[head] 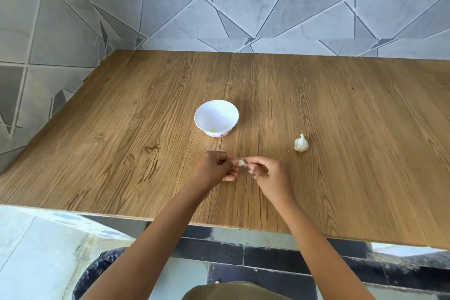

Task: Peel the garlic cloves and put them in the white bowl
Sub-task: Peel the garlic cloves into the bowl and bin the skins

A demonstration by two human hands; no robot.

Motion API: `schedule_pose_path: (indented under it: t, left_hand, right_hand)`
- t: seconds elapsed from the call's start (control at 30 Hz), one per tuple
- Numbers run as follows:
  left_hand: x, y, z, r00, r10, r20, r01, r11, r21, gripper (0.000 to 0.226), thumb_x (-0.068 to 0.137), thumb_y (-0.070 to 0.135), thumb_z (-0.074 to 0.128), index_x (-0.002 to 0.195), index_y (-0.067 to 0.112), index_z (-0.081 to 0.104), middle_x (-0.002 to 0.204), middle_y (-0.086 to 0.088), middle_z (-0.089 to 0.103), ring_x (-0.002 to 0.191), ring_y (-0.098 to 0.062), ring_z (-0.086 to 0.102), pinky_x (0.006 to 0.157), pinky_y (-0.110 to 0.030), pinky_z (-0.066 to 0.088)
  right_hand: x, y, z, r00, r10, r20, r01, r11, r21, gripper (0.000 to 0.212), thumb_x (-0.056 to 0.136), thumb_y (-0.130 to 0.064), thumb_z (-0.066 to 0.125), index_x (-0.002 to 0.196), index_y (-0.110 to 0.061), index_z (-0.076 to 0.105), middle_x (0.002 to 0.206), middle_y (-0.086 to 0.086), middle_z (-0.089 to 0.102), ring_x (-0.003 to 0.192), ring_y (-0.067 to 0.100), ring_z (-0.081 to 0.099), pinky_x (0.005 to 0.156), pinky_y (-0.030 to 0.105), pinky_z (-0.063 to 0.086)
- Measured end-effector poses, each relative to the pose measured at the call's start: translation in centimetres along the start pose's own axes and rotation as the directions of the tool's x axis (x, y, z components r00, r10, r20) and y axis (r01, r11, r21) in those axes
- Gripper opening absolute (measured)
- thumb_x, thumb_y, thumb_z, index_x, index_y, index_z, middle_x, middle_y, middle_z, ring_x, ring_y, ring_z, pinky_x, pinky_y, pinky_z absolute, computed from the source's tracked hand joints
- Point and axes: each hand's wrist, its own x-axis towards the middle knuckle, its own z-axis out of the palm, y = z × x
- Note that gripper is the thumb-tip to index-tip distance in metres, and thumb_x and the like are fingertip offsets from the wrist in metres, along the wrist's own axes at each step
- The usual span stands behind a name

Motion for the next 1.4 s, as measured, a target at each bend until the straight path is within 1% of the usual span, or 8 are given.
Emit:
schedule_pose_path:
  t: [0.1, 0.3, 0.5, 0.9, 1.1, 1.17, 1.27, 1.4]
  left_hand:
    - [0.1, 0.0, 0.0, 1.000, 0.019, -0.003, -0.019, 0.999, 0.036, 0.011, 0.093, 0.009, 0.059, 0.092, 0.002, 0.068, 0.075, -0.007, 0.068, 0.063, -0.007, 0.064, 0.063, -0.018, 0.055]
    - [-0.1, 0.1, 0.0, 0.996, 0.079, -0.048, -0.075, 0.995, 0.072, 0.012, 0.090, 0.011, 0.063, 0.089, 0.001, 0.068, 0.074, -0.009, 0.069, 0.065, -0.012, 0.066, 0.061, -0.021, 0.054]
    - [-0.3, 0.4, 0.0, 0.993, 0.113, -0.018, -0.110, 0.985, 0.129, 0.011, 0.082, 0.003, 0.070, 0.093, -0.001, 0.068, 0.081, -0.016, 0.070, 0.072, -0.019, 0.069, 0.068, -0.024, 0.058]
    - [-0.3, 0.7, 0.0, 0.998, 0.050, -0.031, -0.046, 0.991, 0.126, 0.010, 0.088, 0.009, 0.065, 0.089, 0.000, 0.068, 0.073, -0.009, 0.069, 0.064, -0.012, 0.067, 0.060, -0.020, 0.055]
    - [-0.3, 0.8, 0.1, 0.994, -0.097, 0.043, 0.102, 0.989, -0.110, 0.011, 0.092, 0.007, 0.059, 0.088, 0.001, 0.066, 0.071, -0.007, 0.068, 0.060, -0.009, 0.065, 0.057, -0.017, 0.055]
    - [-0.1, 0.5, 0.0, 0.999, -0.001, -0.037, 0.004, 0.998, 0.069, 0.009, 0.091, 0.005, 0.059, 0.088, 0.002, 0.067, 0.072, -0.007, 0.068, 0.062, -0.012, 0.065, 0.059, -0.019, 0.055]
    - [0.2, 0.2, -0.2, 0.968, 0.212, -0.138, -0.134, 0.893, 0.429, 0.010, 0.090, 0.003, 0.060, 0.086, 0.002, 0.069, 0.074, -0.011, 0.070, 0.066, -0.022, 0.067, 0.065, -0.030, 0.058]
    - [0.1, 0.2, -0.4, 0.939, 0.343, 0.027, -0.261, 0.659, 0.705, 0.016, 0.091, 0.012, 0.059, 0.091, 0.008, 0.074, 0.085, -0.009, 0.071, 0.077, -0.021, 0.064, 0.072, -0.032, 0.051]
  right_hand:
    - [0.1, -0.7, -0.4, 0.990, 0.105, 0.096, -0.124, 0.966, 0.226, 0.018, 0.090, -0.002, 0.060, 0.105, -0.004, 0.069, 0.079, -0.002, 0.069, 0.068, 0.002, 0.066, 0.066, 0.017, 0.054]
    - [-0.4, -1.8, -0.9, 0.961, 0.207, 0.185, -0.273, 0.822, 0.499, 0.008, 0.087, -0.006, 0.064, 0.091, -0.010, 0.070, 0.075, 0.003, 0.071, 0.066, 0.006, 0.067, 0.063, 0.015, 0.053]
    - [-0.5, -1.8, -1.1, 0.961, 0.226, 0.160, -0.276, 0.816, 0.507, 0.007, 0.086, -0.005, 0.065, 0.089, -0.008, 0.071, 0.069, 0.000, 0.071, 0.063, 0.007, 0.067, 0.060, 0.015, 0.053]
    - [-1.0, -1.8, -0.7, 0.953, 0.219, 0.209, -0.296, 0.819, 0.492, 0.016, 0.084, -0.009, 0.068, 0.099, -0.008, 0.068, 0.083, 0.003, 0.071, 0.072, 0.007, 0.068, 0.066, 0.016, 0.053]
    - [-0.8, -1.9, -0.8, 0.966, 0.208, 0.157, -0.259, 0.823, 0.505, 0.012, 0.086, 0.000, 0.064, 0.094, -0.008, 0.068, 0.081, 0.001, 0.071, 0.071, 0.003, 0.068, 0.066, 0.014, 0.053]
    - [-0.9, -1.7, -0.7, 0.966, 0.214, 0.143, -0.257, 0.830, 0.496, 0.013, 0.085, 0.000, 0.065, 0.093, -0.009, 0.068, 0.084, 0.002, 0.071, 0.072, 0.004, 0.068, 0.067, 0.015, 0.053]
    - [-1.0, -1.4, -0.8, 0.967, 0.234, 0.100, -0.252, 0.825, 0.506, 0.013, 0.085, 0.000, 0.066, 0.094, -0.010, 0.069, 0.085, 0.001, 0.071, 0.075, 0.004, 0.068, 0.069, 0.016, 0.053]
    - [-0.9, -1.3, -0.9, 0.966, 0.243, 0.084, -0.250, 0.815, 0.522, 0.014, 0.083, -0.002, 0.068, 0.093, -0.012, 0.070, 0.073, -0.007, 0.070, 0.066, 0.000, 0.065, 0.065, 0.015, 0.052]
